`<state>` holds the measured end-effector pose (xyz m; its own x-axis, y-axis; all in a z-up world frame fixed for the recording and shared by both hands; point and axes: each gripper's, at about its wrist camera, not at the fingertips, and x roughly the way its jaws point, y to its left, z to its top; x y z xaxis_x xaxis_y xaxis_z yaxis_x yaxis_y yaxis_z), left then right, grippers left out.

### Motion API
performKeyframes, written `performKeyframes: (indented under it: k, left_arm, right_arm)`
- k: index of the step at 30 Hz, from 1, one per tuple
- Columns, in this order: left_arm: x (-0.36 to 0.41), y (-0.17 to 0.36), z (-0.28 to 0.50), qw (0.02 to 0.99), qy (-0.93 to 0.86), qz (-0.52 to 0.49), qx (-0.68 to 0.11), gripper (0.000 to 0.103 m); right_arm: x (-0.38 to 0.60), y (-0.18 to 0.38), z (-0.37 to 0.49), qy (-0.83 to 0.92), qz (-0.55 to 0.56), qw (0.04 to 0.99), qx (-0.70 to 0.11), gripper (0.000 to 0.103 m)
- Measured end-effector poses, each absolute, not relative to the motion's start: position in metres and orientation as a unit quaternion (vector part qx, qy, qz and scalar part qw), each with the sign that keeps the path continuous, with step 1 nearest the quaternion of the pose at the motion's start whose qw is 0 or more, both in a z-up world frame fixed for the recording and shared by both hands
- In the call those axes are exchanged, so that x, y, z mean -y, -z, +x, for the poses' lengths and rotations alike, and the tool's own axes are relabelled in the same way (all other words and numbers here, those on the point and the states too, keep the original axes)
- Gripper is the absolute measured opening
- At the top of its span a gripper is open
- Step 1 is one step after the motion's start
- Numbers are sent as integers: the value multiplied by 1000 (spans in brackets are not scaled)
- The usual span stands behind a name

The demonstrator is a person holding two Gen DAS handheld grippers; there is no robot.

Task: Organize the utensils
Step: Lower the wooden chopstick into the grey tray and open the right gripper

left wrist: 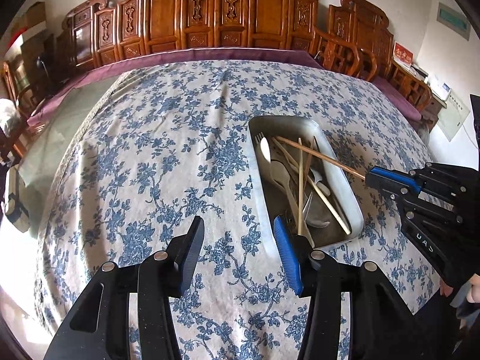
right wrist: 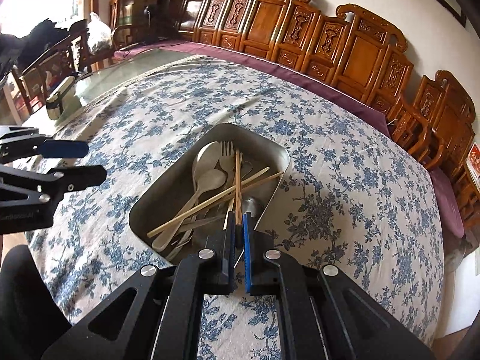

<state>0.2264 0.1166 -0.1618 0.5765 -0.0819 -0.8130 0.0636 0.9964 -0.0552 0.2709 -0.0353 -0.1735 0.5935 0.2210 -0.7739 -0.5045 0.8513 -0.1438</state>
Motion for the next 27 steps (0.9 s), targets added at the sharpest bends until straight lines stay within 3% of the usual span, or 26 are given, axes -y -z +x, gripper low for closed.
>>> performKeyframes:
  k: [27]
  left_arm:
    - [-120,165,225,886,43,-11,-461,46]
  right_arm:
    - [26,216,279,-282,-78,840,-456,7]
